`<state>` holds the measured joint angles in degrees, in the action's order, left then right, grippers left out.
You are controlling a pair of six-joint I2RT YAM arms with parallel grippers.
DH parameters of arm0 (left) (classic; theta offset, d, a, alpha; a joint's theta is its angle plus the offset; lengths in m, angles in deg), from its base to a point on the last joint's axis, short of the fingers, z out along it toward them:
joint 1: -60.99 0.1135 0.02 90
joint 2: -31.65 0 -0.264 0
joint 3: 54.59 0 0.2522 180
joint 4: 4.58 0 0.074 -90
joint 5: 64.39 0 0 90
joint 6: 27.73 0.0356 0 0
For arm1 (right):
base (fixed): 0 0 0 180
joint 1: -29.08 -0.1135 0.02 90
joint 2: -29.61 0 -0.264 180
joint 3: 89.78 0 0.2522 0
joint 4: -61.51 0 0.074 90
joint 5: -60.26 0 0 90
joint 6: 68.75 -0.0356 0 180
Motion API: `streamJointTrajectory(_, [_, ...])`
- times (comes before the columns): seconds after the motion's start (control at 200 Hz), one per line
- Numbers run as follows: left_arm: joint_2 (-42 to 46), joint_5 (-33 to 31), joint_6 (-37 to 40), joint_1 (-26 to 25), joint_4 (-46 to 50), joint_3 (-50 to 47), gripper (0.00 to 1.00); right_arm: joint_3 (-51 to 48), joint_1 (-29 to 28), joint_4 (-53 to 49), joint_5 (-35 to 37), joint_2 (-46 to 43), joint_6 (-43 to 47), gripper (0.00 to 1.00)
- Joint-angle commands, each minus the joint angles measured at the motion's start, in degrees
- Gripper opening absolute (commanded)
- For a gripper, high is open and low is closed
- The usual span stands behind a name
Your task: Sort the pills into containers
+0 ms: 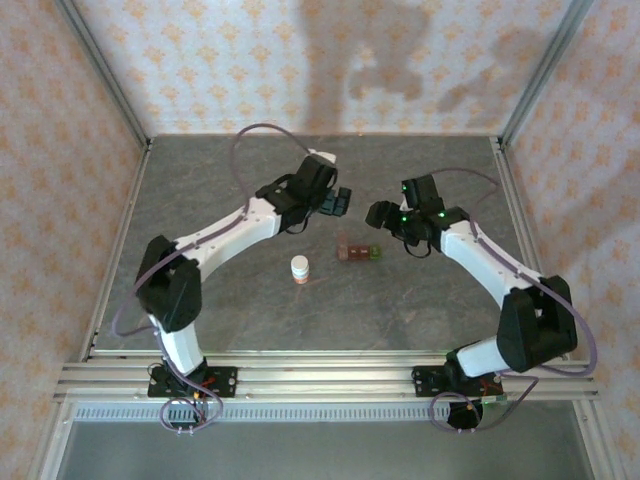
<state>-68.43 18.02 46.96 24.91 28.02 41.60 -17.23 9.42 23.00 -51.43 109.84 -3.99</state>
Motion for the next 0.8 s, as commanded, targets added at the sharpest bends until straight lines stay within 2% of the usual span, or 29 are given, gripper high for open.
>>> streamJointTrajectory(0.0, [5.81, -7.35, -10.24, 1.29, -10.46, -8.78, 1.0, 2.17, 0.09, -4.8, -2.55, -2.86, 4.28, 0.81])
streamJointTrajectory(0.11, [10.92, -7.66, -17.22, 3.63, -13.94, -16.7, 1.0, 3.39, -1.3, -7.43, -3.96, -3.57, 6.77, 0.81])
streamJointTrajectory(0.18, [13.51, -6.87, -19.01, 5.34, -14.94, -20.52, 1.0, 3.62, -2.82, -8.09, -3.65, -3.84, 7.14, 0.81])
streamJointTrajectory(0.47, [21.08, -3.57, -21.24, 13.09, -6.95, -27.95, 1.0, 7.61, -13.47, -9.77, 0.87, 0.2, 7.89, 0.8])
streamJointTrajectory(0.796, [26.56, 10.47, -20.26, 25.83, -6.04, -35.24, 1.0, 16.98, -25.01, -11.46, 9.1, 12.46, 9.1, 0.83])
